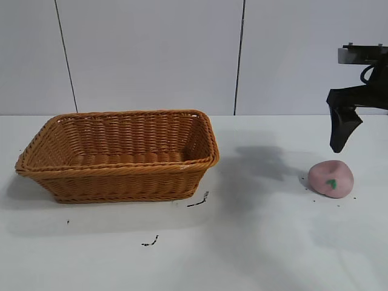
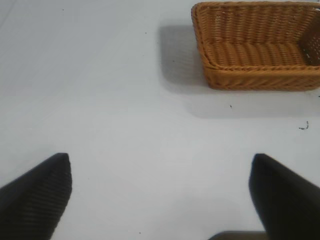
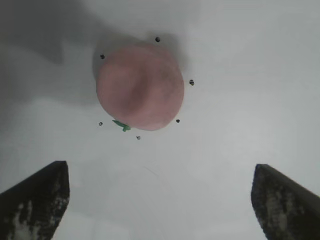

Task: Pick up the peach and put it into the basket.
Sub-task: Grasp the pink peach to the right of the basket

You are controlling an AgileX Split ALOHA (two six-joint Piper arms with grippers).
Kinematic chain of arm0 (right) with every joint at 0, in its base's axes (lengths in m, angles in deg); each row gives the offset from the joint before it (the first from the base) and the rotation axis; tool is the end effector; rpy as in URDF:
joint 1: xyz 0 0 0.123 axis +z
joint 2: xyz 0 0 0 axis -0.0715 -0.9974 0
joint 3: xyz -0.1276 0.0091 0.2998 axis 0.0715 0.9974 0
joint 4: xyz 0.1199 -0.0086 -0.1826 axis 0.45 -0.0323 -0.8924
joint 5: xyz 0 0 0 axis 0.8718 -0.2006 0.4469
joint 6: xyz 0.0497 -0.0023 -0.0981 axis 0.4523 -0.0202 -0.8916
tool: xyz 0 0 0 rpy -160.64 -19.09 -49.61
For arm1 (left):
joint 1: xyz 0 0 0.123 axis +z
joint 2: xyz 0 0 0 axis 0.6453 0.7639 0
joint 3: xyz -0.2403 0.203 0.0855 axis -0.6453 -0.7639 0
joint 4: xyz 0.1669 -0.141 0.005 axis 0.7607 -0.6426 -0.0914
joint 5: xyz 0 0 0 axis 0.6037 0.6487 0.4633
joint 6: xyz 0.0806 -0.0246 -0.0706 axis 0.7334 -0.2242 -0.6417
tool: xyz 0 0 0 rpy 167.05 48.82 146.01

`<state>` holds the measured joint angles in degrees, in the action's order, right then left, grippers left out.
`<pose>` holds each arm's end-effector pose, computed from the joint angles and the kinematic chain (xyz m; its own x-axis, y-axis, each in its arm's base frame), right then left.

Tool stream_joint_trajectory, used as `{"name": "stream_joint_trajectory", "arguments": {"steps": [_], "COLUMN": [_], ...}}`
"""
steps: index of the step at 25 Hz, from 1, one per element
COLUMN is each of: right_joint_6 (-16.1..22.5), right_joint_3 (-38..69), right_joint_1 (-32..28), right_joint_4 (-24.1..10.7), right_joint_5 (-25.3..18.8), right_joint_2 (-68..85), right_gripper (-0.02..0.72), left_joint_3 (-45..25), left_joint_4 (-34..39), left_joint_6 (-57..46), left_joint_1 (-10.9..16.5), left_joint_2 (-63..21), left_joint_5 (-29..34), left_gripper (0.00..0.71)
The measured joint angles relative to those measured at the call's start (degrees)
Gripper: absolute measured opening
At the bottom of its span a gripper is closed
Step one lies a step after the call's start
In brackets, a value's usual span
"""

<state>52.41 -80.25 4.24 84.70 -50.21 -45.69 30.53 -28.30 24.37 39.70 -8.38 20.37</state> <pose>0.3503 0.0047 0.2342 -0.9780 -0.0270 -0.2070 -0.0337 0.9990 0.0288 -0.0590 -0.0005 0.2526 -0.4570 -0.0306 -0.8889 0.0005 0.9994 -0.0347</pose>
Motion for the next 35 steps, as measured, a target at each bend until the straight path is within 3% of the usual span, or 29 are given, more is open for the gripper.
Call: {"name": "stream_joint_trajectory", "arguments": {"steps": [12, 22, 30, 35], "right_joint_6": [-2.5, -2.2, 0.0, 0.3], "right_joint_3": [-0.1, -0.1, -0.1, -0.3], "right_joint_1": [0.0, 3.1, 2.7, 2.7], "right_joint_4": [0.8, 1.0, -2.6, -2.6], "right_joint_5": [6.1, 8.7, 10.3, 12.1], "right_joint_2": [-0.5, -1.4, -1.4, -4.5], "right_gripper": [0.684, 0.684, 0.684, 0.684], "left_joint_3": [0.0, 0.0, 0.0, 0.0], "left_joint_4": [0.0, 0.0, 0.0, 0.0], "left_joint_6": [0.0, 0.0, 0.0, 0.0], "left_joint_1": [0.0, 0.0, 0.0, 0.0], "left_joint_2": [0.0, 0.0, 0.0, 0.0], "left_joint_5": [0.0, 0.0, 0.0, 0.0], "left_gripper": [0.693, 0.693, 0.693, 0.693]}}
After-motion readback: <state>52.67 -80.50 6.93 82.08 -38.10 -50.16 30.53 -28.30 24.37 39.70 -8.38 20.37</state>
